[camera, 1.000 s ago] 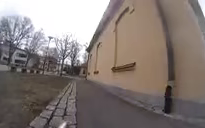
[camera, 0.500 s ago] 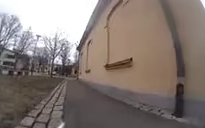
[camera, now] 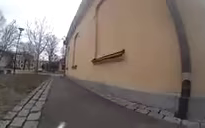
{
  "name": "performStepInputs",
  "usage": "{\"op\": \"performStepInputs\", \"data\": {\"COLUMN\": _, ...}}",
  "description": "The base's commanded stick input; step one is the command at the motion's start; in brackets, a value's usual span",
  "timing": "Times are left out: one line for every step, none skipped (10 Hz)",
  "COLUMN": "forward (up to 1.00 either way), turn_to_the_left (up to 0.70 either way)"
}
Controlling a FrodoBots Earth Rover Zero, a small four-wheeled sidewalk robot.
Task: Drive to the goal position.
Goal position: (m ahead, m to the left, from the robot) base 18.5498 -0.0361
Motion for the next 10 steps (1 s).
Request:
{"op": "performStepInputs", "data": {"forward": 1.0, "turn_to_the_left": 0.34}}
{"op": "performStepInputs", "data": {"forward": 1.0, "turn_to_the_left": 0.4}}
{"op": "performStepInputs", "data": {"forward": 1.0, "turn_to_the_left": 0.4}}
{"op": "performStepInputs", "data": {"forward": 1.0, "turn_to_the_left": 0.4}}
{"op": "performStepInputs", "data": {"forward": 1.0, "turn_to_the_left": 0.4}}
{"op": "performStepInputs", "data": {"forward": 1.0, "turn_to_the_left": 0.4}}
{"op": "performStepInputs", "data": {"forward": 1.0, "turn_to_the_left": 0.4}}
{"op": "performStepInputs", "data": {"forward": 1.0, "turn_to_the_left": 0.4}}
{"op": "performStepInputs", "data": {"forward": 1.0, "turn_to_the_left": 0.4}}
{"op": "performStepInputs", "data": {"forward": 1.0, "turn_to_the_left": 0.4}}
